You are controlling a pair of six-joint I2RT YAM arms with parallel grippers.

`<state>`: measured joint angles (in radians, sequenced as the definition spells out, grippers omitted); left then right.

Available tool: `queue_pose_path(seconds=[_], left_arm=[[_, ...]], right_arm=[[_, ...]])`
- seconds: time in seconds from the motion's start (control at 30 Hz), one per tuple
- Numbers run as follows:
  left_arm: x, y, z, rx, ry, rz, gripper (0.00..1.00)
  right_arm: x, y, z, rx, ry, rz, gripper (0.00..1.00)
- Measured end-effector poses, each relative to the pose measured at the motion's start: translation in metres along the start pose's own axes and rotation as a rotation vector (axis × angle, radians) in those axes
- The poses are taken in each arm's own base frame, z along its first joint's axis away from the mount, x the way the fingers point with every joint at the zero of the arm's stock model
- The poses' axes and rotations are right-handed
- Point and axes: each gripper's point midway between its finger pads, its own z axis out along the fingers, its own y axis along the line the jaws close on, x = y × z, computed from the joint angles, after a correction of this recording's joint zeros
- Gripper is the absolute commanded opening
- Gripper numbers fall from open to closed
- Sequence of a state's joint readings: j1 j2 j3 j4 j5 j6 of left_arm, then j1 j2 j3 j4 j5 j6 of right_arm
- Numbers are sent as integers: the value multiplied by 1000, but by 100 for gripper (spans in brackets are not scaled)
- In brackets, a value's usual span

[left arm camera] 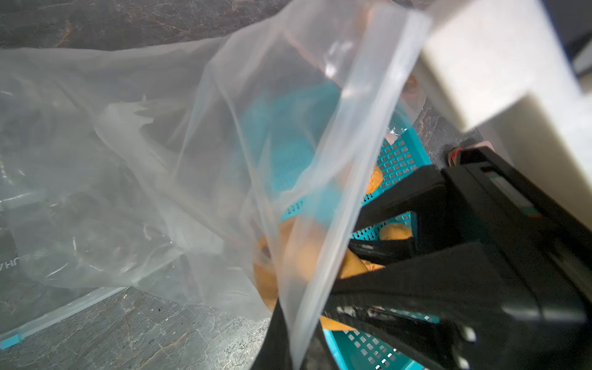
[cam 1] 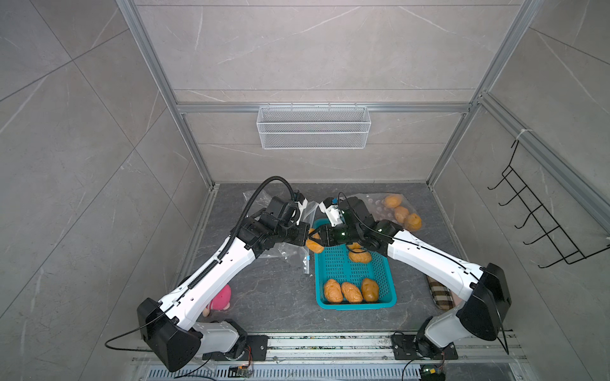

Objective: Put the potatoes into a zipper bag and zip it
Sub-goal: Place the potato into the zipper food storage bag.

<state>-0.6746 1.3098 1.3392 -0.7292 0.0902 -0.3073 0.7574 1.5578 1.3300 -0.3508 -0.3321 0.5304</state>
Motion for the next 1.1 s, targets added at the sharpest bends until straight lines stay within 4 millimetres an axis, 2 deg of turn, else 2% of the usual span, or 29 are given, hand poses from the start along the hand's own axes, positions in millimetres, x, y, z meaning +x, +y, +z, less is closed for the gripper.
queue_pose_path(seconds=[0.17,0.47,0.7,1.1], left_arm=[[5,-4,1,25,19,7,0],[9,-8,2,47,35,11,0],[11,-8,3,44,45,16,0],[21,-5,3,37,85,32,0]], right_arm=[[-9,-3,6,14,-13,18,31],[-23,-11,1,25,-52,96,34],[-35,0,-2,-55,-75,144,34],[-47,5,-4,-153,-104,204,37]])
